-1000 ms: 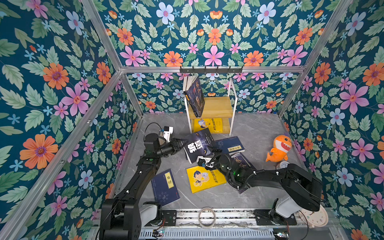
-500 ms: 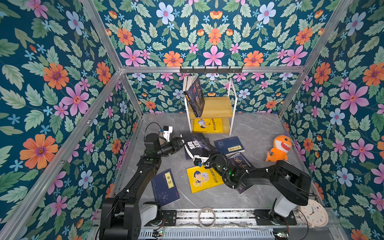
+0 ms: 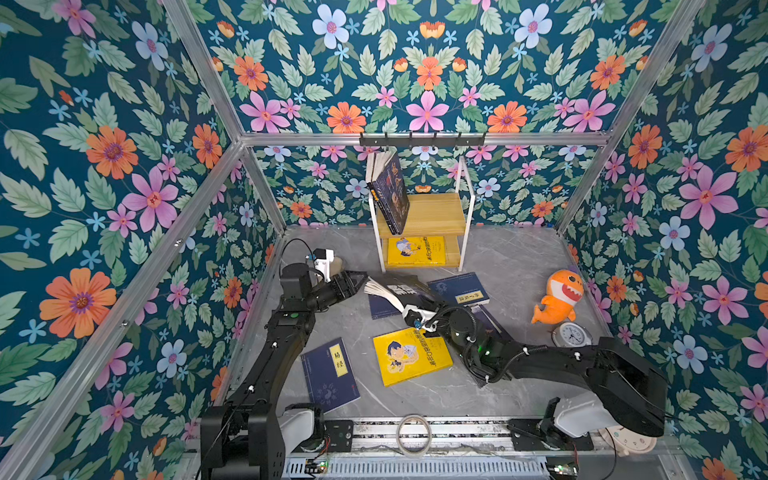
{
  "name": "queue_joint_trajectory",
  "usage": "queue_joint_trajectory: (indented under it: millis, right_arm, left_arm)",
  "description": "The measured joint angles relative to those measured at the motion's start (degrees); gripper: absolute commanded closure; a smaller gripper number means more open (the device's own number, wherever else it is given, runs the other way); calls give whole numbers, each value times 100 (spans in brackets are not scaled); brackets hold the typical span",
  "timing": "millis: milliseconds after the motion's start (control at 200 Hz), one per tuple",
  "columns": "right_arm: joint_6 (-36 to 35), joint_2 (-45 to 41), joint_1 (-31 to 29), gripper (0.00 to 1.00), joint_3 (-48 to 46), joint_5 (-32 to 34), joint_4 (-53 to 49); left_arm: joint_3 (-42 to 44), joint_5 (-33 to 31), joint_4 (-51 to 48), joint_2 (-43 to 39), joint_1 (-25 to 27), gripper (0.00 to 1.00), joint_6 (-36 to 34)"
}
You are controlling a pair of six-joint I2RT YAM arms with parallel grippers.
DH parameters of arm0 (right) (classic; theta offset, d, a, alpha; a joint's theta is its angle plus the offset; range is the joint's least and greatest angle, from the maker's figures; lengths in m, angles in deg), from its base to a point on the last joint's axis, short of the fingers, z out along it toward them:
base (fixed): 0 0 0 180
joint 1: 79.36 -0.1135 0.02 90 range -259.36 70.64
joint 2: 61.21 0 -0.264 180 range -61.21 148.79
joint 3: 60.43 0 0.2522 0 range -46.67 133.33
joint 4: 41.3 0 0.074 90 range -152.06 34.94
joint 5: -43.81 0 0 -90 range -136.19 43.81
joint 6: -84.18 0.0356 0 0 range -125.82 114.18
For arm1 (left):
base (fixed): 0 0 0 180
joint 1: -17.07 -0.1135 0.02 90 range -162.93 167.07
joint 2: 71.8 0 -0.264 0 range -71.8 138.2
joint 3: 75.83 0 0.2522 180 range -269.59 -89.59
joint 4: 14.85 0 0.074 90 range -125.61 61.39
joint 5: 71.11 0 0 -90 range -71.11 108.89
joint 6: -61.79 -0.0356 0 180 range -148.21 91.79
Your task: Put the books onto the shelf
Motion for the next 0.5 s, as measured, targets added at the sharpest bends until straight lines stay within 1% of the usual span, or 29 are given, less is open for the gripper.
queue_joint_trajectory:
  millis: [75, 125, 225, 360, 500]
  right_arm:
    - [275, -302, 79, 100, -63, -11, -195]
    - [459, -527, 140, 100, -90, -15, -372]
    - [907, -984, 319, 100, -151, -142, -601]
    - [1526, -1447, 560, 100, -98, -273, -1005]
    - [1952, -1668, 632, 100, 129, -402, -1364]
  left_arm:
    - [-68, -177, -260, -7, -39, 18, -273]
    - [-109, -446, -417, -13, -76, 16, -450]
    - [-149, -767, -627, -20, -107, 12, -748]
    - [-160, -1003, -769, -4, -133, 8, -931]
    - [-142, -1154, -822, -11, -170, 3, -1069]
